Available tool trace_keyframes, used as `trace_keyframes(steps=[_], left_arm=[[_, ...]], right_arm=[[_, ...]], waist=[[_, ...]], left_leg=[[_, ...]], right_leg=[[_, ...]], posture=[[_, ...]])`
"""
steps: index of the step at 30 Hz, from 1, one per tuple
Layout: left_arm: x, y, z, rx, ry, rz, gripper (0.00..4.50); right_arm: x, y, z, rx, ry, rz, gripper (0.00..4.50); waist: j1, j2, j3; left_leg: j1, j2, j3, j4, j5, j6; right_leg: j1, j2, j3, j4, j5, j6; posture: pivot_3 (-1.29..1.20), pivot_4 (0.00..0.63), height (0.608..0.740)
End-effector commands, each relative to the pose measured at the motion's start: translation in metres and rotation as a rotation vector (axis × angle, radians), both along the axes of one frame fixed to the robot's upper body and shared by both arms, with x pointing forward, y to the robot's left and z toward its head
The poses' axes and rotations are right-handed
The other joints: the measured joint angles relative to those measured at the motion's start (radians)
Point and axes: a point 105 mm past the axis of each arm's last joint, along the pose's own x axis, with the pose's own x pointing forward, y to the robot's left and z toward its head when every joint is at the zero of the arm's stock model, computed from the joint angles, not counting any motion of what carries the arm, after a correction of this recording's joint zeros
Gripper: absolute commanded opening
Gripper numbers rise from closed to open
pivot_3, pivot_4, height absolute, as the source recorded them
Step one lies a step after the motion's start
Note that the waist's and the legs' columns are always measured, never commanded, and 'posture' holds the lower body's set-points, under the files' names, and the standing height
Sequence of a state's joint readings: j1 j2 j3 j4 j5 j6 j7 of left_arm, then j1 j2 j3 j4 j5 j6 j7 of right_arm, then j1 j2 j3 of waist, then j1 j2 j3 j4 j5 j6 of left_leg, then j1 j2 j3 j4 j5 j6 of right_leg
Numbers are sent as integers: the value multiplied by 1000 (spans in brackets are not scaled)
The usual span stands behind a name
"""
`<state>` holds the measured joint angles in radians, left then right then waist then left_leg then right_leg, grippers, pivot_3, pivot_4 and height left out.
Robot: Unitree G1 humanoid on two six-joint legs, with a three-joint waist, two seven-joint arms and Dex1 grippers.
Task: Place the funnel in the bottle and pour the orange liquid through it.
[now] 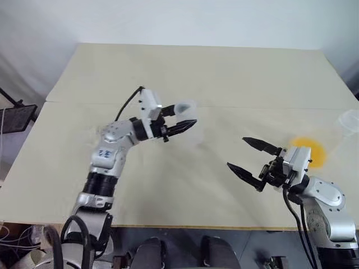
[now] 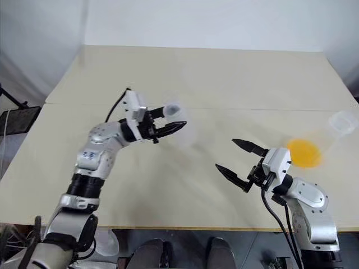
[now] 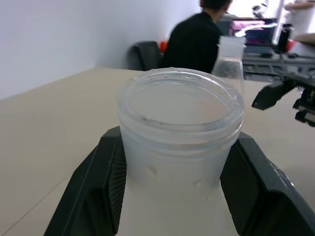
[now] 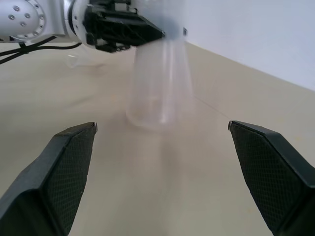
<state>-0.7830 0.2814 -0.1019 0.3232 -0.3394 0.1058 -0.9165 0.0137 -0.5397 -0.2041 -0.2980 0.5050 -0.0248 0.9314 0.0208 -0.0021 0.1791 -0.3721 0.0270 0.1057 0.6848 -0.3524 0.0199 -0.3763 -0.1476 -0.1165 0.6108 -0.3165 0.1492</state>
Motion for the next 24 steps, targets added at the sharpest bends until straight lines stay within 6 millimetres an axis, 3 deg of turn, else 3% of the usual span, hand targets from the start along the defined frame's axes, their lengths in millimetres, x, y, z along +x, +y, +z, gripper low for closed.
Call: trace_keyframes(steps=[1,5,12,18,24], left_arm=[[4,-9,1,34,-45,-21,2291],[7,-13,-2,53,-31,-46,2291],[3,-3,-6,68,-26,-68,4482],[-5,18,-4,48,-16,-75,4482],[-11,63,11,-78,-61,63,4482]], right_arm=[[-9,2,14,2,-71,-20,4500],[-13,0,14,11,-72,-52,4500],[-13,3,14,25,-73,-66,4500],[-10,3,15,31,-76,-64,4500],[-3,5,15,27,-72,-19,4500]], waist=[[-2,0,0],[3,-1,0],[3,-1,0],[1,-1,0],[-1,-1,0]], left_leg=[[0,0,0,0,0,0],[0,0,0,0,0,0],[0,0,0,0,0,0],[0,1,-1,0,0,0],[0,1,-4,1,0,0]], right_leg=[[0,0,0,0,0,0],[0,0,0,0,0,0],[0,0,0,0,0,0],[0,0,0,0,0,0],[0,0,0,1,0,0]], posture=[[0,150,740],[0,150,740],[0,150,740],[0,150,740],[0,150,740]])
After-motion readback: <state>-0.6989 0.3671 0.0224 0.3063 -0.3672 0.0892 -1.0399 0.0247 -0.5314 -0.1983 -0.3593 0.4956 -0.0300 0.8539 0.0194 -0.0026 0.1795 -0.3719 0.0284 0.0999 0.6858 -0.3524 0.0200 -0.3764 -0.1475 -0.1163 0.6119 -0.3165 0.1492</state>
